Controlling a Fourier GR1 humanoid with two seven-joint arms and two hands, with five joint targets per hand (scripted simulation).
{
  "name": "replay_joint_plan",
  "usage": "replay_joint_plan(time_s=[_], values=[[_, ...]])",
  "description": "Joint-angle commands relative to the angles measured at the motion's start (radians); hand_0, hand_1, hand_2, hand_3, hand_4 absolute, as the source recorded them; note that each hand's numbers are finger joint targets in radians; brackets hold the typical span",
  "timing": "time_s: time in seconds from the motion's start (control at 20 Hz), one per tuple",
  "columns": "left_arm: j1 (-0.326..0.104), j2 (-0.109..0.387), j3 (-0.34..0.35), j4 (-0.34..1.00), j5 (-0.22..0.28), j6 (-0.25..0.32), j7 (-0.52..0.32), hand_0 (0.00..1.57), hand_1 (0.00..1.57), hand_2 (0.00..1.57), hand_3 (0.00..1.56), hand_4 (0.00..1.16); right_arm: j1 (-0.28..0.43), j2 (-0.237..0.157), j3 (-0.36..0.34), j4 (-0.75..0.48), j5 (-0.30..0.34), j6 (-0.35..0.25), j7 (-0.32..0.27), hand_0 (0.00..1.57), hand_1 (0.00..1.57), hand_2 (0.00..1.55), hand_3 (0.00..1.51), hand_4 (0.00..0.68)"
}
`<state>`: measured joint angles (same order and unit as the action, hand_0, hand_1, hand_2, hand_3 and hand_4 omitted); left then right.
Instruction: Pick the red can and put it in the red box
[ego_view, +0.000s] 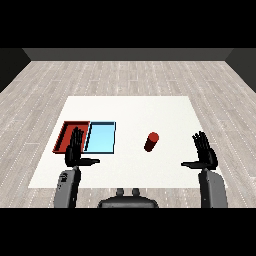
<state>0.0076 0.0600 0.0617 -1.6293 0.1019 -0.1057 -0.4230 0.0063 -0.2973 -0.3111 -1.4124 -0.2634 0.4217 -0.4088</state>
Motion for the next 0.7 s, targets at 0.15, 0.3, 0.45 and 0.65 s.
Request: replay_joint_plan(time_s=[0.15, 0.3, 0.45, 0.65], values=[[0.057, -0.035, -0.031, -0.032, -0.019, 0.014, -0.033, 0.00, 0.00, 0.00, 0.00, 0.00, -0.090, 0.029, 0.027, 0.174, 0.074, 0.000, -0.080, 0.00, 0.00, 0.00, 0.00, 0.000], [-0.054, 0.024, 0.051, 0.106, 0.004, -0.013, -0.065, 0.00, 0.00, 0.00, 0.00, 0.00, -0.160, -0.011, -0.001, 0.165, 0.019, 0.002, 0.018, 0.00, 0.00, 0.00, 0.00, 0.000], [-0.017, -0.004, 0.018, 0.026, 0.026, -0.013, -0.021, 0.00, 0.00, 0.00, 0.00, 0.00, -0.140, 0.033, 0.041, 0.063, 0.024, -0.042, 0.108, 0.00, 0.00, 0.00, 0.00, 0.000], [-0.026, -0.027, 0.002, 0.019, 0.000, 0.028, -0.015, 0.00, 0.00, 0.00, 0.00, 0.00, -0.198, 0.056, 0.067, 0.111, 0.044, -0.069, 0.123, 0.00, 0.00, 0.00, 0.00, 0.000]])
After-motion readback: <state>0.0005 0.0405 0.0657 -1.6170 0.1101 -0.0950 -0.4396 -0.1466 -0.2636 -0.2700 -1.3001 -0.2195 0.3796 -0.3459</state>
